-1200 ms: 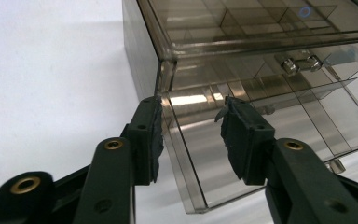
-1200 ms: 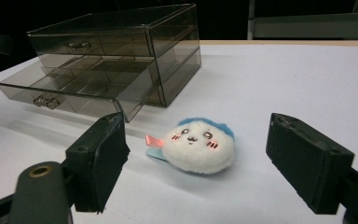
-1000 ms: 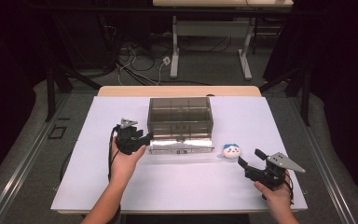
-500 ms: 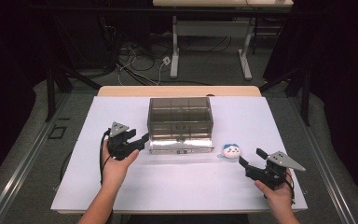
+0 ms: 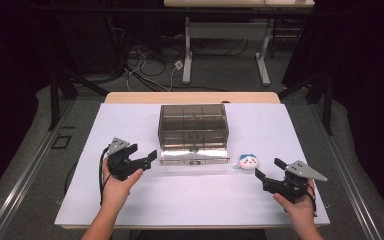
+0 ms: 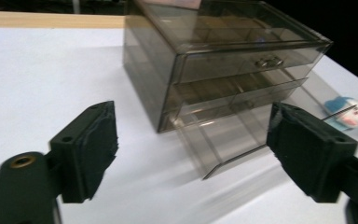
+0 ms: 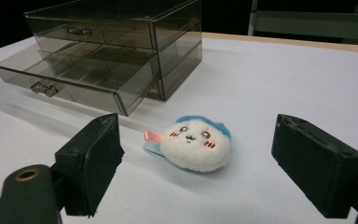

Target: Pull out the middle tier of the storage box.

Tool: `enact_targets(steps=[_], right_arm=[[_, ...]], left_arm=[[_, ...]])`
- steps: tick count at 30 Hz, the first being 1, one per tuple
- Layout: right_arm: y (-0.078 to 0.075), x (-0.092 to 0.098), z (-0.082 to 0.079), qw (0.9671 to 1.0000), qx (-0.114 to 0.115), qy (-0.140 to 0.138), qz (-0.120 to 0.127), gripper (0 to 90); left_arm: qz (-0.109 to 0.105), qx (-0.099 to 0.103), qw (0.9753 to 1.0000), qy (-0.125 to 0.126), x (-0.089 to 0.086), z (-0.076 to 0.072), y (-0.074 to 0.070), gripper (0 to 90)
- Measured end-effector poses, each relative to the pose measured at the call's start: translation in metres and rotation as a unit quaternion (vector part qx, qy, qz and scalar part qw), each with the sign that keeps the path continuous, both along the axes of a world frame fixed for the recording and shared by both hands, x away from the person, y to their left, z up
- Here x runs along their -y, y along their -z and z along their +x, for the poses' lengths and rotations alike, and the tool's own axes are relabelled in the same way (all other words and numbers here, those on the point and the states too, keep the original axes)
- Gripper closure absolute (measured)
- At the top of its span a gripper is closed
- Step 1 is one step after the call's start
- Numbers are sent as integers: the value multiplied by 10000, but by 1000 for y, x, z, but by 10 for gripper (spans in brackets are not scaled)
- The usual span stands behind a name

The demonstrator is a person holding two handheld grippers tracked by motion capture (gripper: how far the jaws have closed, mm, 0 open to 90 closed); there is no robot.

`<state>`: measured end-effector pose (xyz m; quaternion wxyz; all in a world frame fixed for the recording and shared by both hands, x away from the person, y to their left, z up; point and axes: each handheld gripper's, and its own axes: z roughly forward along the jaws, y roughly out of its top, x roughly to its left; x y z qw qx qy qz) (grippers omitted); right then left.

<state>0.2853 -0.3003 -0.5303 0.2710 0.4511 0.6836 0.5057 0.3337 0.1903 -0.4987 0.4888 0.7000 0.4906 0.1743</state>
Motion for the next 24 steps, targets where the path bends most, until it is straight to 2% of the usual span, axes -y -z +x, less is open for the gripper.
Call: enact_targets(steps=[5, 8, 11, 14, 16, 22, 24], right_arm=[[-2, -1, 0, 10000, -43, 9, 17, 155], [-3, -1, 0, 9999, -114, -15, -7, 155], [-4, -2, 1, 9998, -165, -76, -23, 155], [-5, -3, 1, 9997, -177, -155, -113, 155], [-7, -4, 2, 9995, -177, -187, -205, 155], [-12, -5, 5, 9980, -337, -380, -372, 158], [-13, -6, 6, 9974, -384, -449, -420, 160]], left_arm=[[169, -22, 9998, -58, -9, -9, 4, 69], [190, -39, 9998, -28, -11, -14, 6, 1], [198, -11, 9998, 26, -10, -20, 9, 4], [246, 57, 9996, 106, -10, -24, 13, 3], [206, 112, 9997, 123, -9, -27, 15, 4], [279, 300, 9989, 233, -5, -34, 19, 3], [233, 316, 9989, 274, -5, -35, 19, 4]])
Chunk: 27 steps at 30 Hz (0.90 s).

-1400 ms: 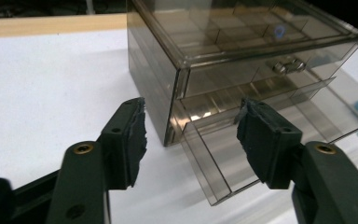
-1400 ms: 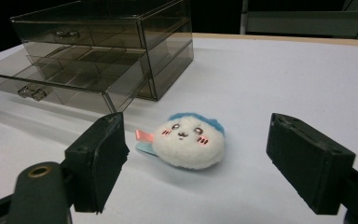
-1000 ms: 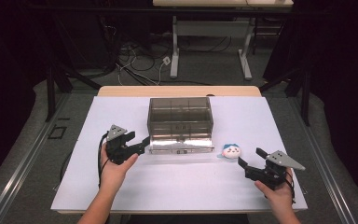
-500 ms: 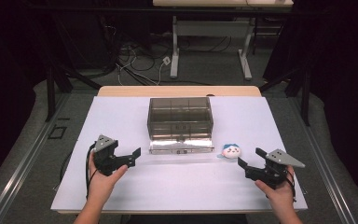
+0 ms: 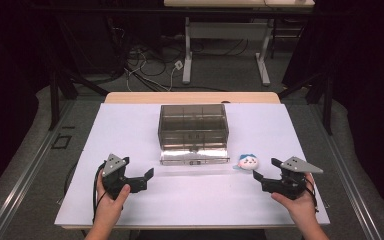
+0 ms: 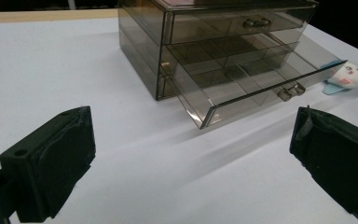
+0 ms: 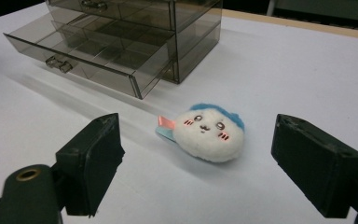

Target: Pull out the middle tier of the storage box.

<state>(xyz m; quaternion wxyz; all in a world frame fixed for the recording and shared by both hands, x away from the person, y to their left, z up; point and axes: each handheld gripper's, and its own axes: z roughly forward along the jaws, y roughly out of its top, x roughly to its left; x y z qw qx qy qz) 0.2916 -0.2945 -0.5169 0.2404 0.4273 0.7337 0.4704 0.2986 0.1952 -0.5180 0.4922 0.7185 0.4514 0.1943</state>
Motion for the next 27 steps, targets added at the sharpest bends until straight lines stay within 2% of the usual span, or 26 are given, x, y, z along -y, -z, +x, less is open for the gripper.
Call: enact_targets(steps=[9, 15, 19, 26, 27], right_arm=[[-6, -4, 9, 9996, -79, -135, -226, 217], [-12, -4, 19, 9986, -265, -208, -398, 250], [-17, -4, 25, 9977, -305, -286, -526, 258], [-19, -5, 35, 9974, -402, -304, -524, 265], [-19, -5, 36, 9969, -382, -356, -594, 266]], left_arm=[[-117, 16, 9999, -37, -2, -2, 1, 4], [-109, 9, 9999, -53, -3, -2, 2, 4], [-108, -31, 9999, -75, -5, -2, 1, 4], [-139, -33, 9998, -151, -9, -4, 1, 4], [-159, -24, 9997, -175, -9, -4, 1, 4]])
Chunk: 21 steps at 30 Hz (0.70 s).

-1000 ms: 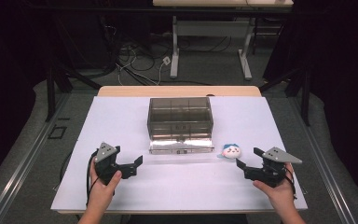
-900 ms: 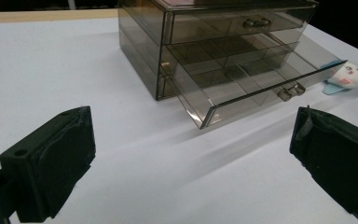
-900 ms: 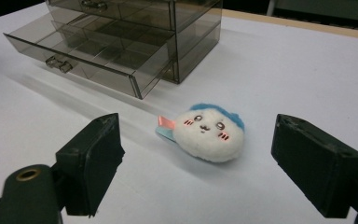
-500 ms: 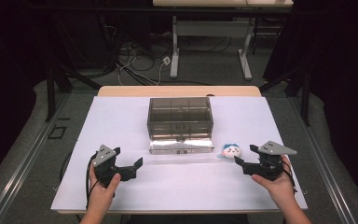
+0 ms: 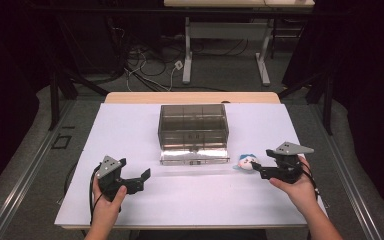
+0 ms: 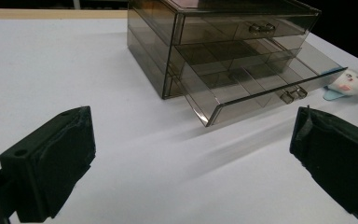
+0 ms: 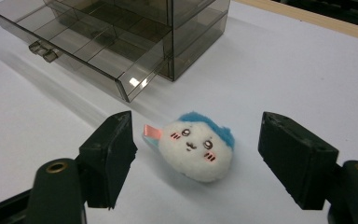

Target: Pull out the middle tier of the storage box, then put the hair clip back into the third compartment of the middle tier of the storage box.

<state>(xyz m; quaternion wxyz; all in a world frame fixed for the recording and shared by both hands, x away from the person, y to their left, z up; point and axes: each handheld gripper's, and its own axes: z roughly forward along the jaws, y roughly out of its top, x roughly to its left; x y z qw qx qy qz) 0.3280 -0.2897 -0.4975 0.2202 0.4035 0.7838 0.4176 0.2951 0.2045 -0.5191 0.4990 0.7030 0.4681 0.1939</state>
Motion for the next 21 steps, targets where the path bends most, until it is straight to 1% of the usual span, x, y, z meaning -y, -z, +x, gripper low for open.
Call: enact_targets(steps=[1, 2, 5, 7, 8, 9, 12, 14, 16, 18, 20, 21], right_arm=[[-1, -1, 1, 10000, -38, 0, -19, 266], [-1, -2, 2, 10000, -15, -20, -41, 267], [-3, -5, 5, 9999, -44, -76, -130, 278], [-4, -7, 7, 9998, -35, -103, -157, 294], [-5, -8, 8, 9997, -68, -124, -202, 303], [-5, -8, 10, 9995, -15, -133, -270, 313], [-7, -10, 14, 9991, 9, -150, -402, 340], [-7, -11, 16, 9988, -60, -165, -462, 350], [-7, -11, 19, 9982, -37, -240, -548, 355], [-5, -13, 21, 9979, -9, -272, -582, 356], [-5, -13, 23, 9969, -66, -411, -673, 355], [-3, -14, 25, 9958, -52, -513, -753, 348]], left_arm=[[9, -9, 10000, -6, 0, 0, 0, 4], [33, -29, 10000, 5, 0, 0, 1, 4], [54, -56, 10000, -1, 0, 1, 2, 4], [25, -58, 10000, -18, -1, 1, 2, 4], [24, -52, 10000, -23, -1, 1, 1, 4], [31, -51, 10000, -21, -1, 1, 1, 4], [1, -54, 10000, -40, -1, 1, 2, 4], [19, -68, 10000, -23, -1, 1, 2, 4], [27, -61, 10000, -19, -1, 1, 2, 4], [44, -71, 10000, -11, 0, 0, 2, 4], [48, -92, 9999, -11, 0, 0, 3, 4], [57, -102, 9999, -13, -1, 0, 3, 4]])
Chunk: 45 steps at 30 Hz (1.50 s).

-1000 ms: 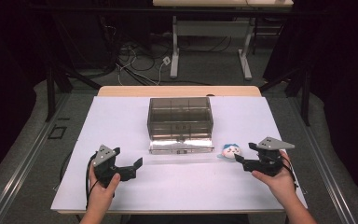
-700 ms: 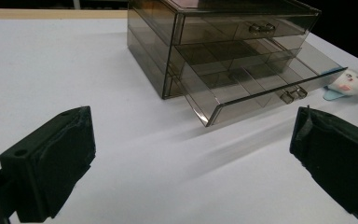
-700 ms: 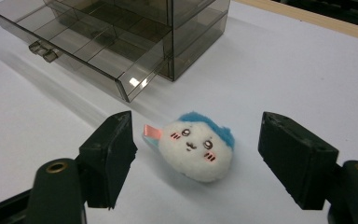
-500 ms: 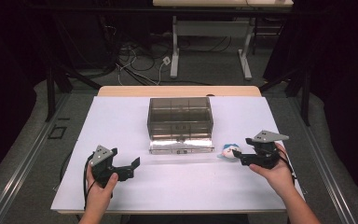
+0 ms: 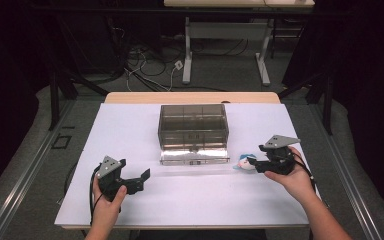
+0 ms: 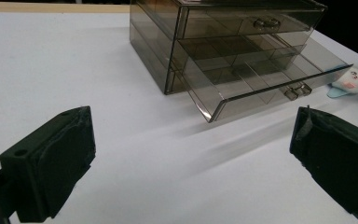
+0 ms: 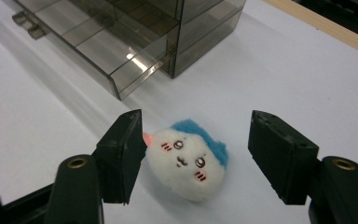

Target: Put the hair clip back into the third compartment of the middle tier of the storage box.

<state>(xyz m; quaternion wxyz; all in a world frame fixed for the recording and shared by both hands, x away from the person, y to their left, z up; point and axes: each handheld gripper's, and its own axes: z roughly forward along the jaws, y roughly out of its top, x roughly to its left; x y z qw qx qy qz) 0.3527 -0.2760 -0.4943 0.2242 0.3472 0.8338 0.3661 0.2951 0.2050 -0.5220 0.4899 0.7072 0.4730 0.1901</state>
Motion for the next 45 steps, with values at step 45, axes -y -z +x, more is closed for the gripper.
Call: enact_targets(steps=[45], right_arm=[[45, -19, 37, 9912, -1013, -248, -813, 265]], left_arm=[[-4, -66, 9999, -111, -3, -1, 4, 4]])
